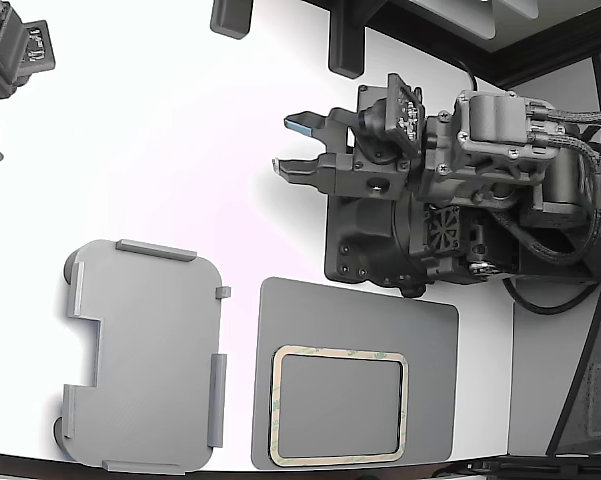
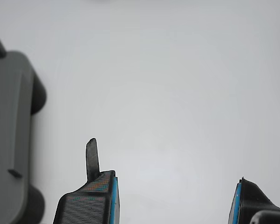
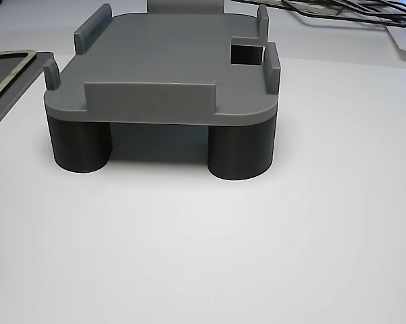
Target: Move top rectangular frame to the holder.
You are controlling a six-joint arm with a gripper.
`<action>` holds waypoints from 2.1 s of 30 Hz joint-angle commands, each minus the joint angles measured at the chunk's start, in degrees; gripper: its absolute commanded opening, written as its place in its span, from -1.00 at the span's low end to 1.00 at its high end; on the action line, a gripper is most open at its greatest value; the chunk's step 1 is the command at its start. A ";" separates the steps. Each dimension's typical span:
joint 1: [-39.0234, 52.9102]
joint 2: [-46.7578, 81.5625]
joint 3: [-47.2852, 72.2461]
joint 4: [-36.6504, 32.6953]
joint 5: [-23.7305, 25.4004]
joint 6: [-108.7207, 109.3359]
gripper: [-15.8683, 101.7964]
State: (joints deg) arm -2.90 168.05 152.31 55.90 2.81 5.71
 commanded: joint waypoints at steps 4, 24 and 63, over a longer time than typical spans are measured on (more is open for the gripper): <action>16.35 -11.07 -12.74 -6.68 13.80 1.93 0.97; 45.97 -31.11 -30.15 14.59 23.12 32.17 0.97; 61.44 -57.66 -32.61 22.68 2.37 56.51 0.97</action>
State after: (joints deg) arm 58.97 109.51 119.79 79.01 5.27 62.14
